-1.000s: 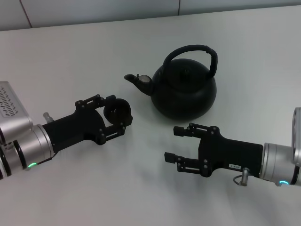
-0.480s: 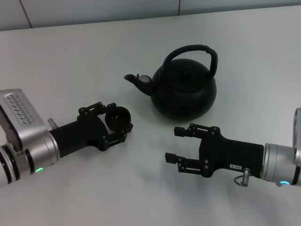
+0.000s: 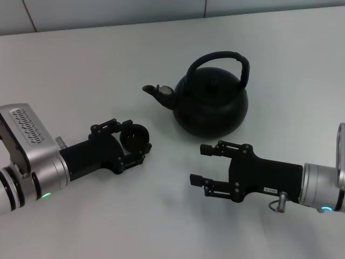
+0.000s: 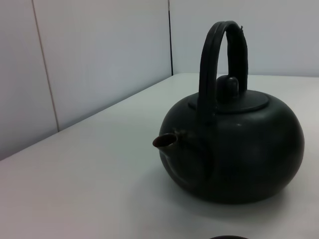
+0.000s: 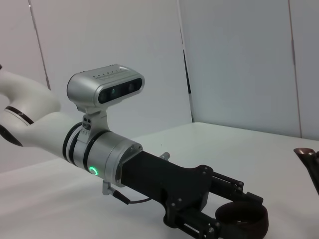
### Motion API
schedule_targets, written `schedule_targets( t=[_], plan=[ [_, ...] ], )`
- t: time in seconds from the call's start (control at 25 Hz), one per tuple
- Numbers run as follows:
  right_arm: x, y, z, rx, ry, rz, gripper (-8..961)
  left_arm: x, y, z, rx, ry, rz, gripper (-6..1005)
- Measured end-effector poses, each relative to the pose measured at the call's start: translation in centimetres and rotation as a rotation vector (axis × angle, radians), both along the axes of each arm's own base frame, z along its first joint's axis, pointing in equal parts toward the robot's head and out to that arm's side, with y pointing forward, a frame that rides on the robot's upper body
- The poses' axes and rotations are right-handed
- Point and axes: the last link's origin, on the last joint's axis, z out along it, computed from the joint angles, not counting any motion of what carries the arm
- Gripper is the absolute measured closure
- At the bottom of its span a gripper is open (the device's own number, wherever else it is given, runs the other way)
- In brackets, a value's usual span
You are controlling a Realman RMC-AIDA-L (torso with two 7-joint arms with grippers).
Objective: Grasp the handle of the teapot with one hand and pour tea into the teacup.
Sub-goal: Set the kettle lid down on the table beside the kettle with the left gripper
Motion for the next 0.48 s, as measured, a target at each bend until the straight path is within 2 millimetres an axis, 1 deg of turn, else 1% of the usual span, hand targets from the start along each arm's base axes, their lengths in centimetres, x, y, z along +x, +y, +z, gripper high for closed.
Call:
schedule_targets(
  t=[0.48],
  plan=[
    [-0.07, 0.11, 0.02, 0.002, 0.001, 0.001, 231, -0.12, 0.12, -0.03, 0.007, 0.018, -0.006, 261]
  ],
)
